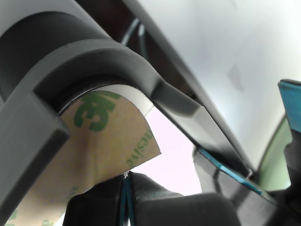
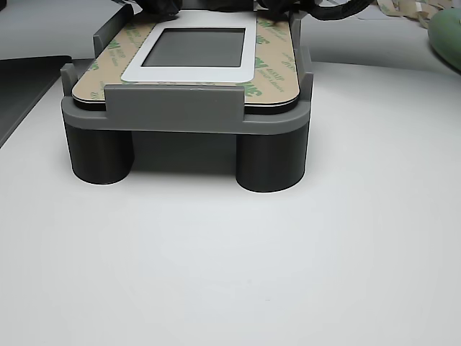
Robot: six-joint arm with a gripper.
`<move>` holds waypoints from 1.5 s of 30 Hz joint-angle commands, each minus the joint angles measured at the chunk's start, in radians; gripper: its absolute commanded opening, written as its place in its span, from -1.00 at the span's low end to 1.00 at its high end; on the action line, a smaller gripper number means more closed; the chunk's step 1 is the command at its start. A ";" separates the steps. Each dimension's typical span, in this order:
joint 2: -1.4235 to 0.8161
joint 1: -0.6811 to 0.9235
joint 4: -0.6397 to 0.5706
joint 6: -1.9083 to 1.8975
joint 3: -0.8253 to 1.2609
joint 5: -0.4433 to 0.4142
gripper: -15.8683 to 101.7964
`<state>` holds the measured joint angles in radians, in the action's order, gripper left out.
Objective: Peel off protective film from adhesive tape.
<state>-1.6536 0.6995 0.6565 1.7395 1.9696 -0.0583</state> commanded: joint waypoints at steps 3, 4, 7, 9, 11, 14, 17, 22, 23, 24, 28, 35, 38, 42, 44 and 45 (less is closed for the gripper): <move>-0.035 -0.008 0.011 0.003 -0.028 0.002 -0.91; -0.037 -0.008 0.014 0.005 -0.028 0.002 -0.91; -0.040 -0.008 0.025 0.009 -0.029 0.000 -0.91; -0.043 -0.008 0.028 0.012 -0.029 -0.002 -0.91; -0.044 -0.009 0.020 0.014 -0.017 -0.002 -0.91; -0.051 -0.014 -0.006 0.014 0.009 0.003 -0.91; -0.052 -0.017 -0.015 0.017 0.017 0.005 -0.91; -0.055 -0.020 -0.023 0.018 0.032 0.005 -0.91; -0.058 -0.020 -0.025 0.018 0.037 0.005 -0.91; -0.060 -0.021 -0.028 0.020 0.041 0.003 -0.91; -0.063 -0.026 -0.035 0.023 0.052 0.006 -0.91; -0.060 -0.037 -0.048 0.031 0.058 0.014 -0.91; -0.058 -0.040 -0.052 0.031 0.063 0.015 -0.91; -0.058 -0.048 -0.061 0.037 0.069 0.023 -0.91; -0.057 -0.051 -0.063 0.040 0.071 0.028 -0.91; -0.057 -0.052 -0.063 0.041 0.071 0.029 -0.91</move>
<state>-1.6966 0.6657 0.5906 1.7763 2.0494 -0.0291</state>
